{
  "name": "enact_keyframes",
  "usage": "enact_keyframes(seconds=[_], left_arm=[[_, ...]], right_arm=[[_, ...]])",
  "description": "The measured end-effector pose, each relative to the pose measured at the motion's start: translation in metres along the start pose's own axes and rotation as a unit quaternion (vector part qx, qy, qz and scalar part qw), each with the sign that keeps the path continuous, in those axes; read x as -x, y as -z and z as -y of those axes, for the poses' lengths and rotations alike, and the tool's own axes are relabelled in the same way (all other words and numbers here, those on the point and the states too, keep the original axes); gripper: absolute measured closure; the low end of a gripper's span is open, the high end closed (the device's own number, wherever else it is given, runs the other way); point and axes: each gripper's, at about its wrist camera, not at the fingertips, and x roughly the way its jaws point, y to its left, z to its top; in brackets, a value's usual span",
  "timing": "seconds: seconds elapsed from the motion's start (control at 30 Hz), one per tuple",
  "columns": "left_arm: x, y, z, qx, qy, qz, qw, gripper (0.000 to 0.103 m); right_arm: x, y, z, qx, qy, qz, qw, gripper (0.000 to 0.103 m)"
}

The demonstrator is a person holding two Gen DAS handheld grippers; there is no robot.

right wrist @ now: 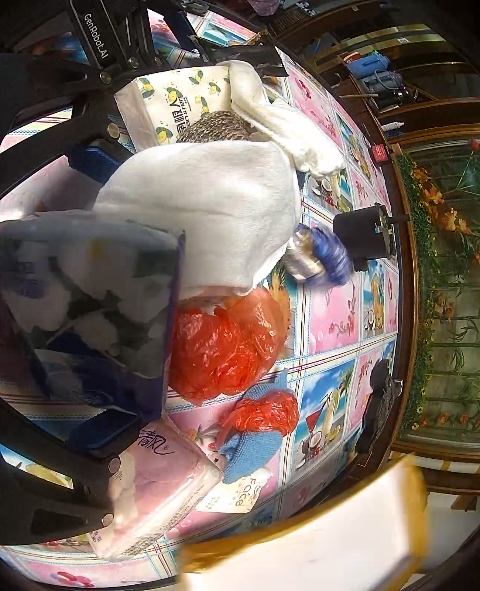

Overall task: Organize soft objects
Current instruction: 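Grasp the black snack bag with left gripper while right gripper grasps blue tissue pack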

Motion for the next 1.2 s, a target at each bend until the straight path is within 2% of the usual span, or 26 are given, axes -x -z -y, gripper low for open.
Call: enact_keyframes(seconds=[0.53, 0.67, 0.77, 0.87, 1.0, 1.1, 1.2], left_arm=[[0.001, 0.000, 0.000, 0.000, -0.001, 0.000, 1.0000, 0.000], [0.002, 0.000, -0.001, -0.012, 0.008, -0.019, 0.9997, 0.000], [0.009, 0.006, -0.007, -0.010, 0.027, -0.024, 0.9993, 0.000], [0.026, 0.016, -0.027, 0.034, 0.096, -0.009, 0.9947, 0.000], [0.042, 0.021, -0.054, 0.087, 0.158, -0.005, 0.9836, 0.000], [0.053, 0.020, -0.067, 0.092, 0.158, 0.000, 0.9832, 0.000], [0.061, 0.021, -0.078, 0.092, 0.137, 0.009, 0.9862, 0.000]], right_arm=[[-0.001, 0.000, -0.005, 0.015, -0.010, 0.000, 1.000, 0.001], [-0.001, 0.001, -0.005, 0.015, -0.010, 0.000, 1.000, 0.001], [-0.001, 0.000, -0.005, 0.015, -0.010, 0.000, 1.000, 0.001], [-0.001, 0.000, -0.006, 0.015, -0.010, 0.000, 1.000, 0.001], [0.000, 0.000, -0.006, 0.015, -0.010, 0.000, 1.000, 0.001], [0.001, 0.001, -0.006, 0.020, -0.014, -0.001, 1.000, 0.001], [0.002, -0.002, -0.005, 0.053, -0.040, -0.036, 0.997, 0.001]])
